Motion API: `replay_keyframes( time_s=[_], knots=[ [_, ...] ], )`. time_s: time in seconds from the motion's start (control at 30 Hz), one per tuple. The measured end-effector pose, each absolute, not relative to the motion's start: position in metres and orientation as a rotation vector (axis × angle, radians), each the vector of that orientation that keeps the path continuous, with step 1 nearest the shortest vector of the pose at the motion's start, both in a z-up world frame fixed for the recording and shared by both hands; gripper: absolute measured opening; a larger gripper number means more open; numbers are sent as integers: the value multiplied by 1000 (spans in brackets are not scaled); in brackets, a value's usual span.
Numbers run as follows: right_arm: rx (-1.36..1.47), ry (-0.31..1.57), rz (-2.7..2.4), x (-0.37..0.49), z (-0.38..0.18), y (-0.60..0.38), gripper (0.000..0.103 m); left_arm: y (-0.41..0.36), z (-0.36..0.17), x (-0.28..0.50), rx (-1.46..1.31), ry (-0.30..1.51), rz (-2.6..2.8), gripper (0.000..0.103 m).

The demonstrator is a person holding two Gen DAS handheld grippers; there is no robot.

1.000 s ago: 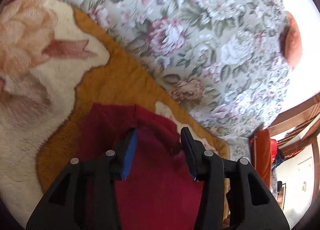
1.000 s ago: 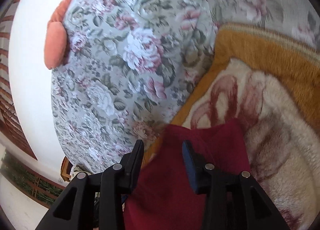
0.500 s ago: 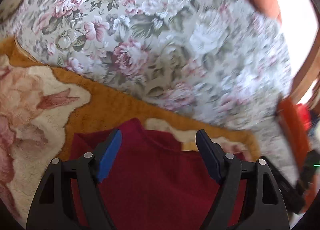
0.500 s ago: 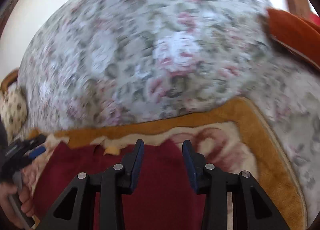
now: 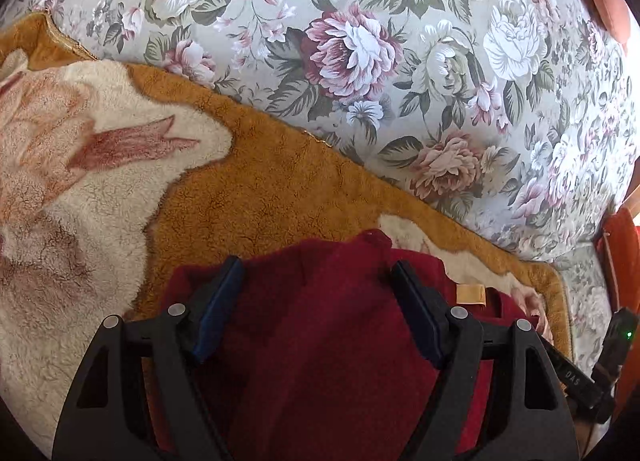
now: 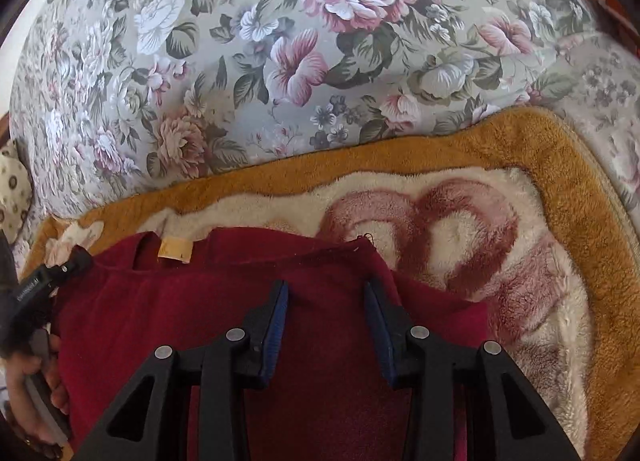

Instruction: Fold small clothes

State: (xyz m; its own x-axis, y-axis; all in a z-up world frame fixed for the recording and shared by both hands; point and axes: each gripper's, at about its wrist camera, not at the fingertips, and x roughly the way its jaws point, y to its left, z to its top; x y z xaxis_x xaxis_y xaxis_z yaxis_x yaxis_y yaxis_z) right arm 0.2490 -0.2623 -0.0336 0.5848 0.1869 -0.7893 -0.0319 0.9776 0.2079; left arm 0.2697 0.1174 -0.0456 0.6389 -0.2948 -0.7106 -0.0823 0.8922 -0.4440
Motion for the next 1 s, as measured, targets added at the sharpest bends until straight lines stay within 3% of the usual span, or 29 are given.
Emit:
replay_keyframes(
  time_s=[0.2,0.43,0.57,0.63,0.77,0.87,1.0],
  knots=[
    [178,938,122,249,-34,-264,39,118,-46,273,-479,882,-122,77],
    [187,921,137,250,-34,-261,47,103,-30,270,-378,868,-101,76],
    [157,919,128,250,-34,-256,49,81,20,235,-181,617,-165,77],
    [159,920,132,250,-34,-256,50,69,31,226,-145,579,-272,77],
    [169,918,143,251,-35,-257,52,42,17,239,-8,665,-398,77],
    [172,917,146,251,-34,-257,53,50,-6,265,-73,816,-411,72],
    [163,919,143,251,-34,-256,54,65,-20,277,-181,868,-356,72]
  ],
)
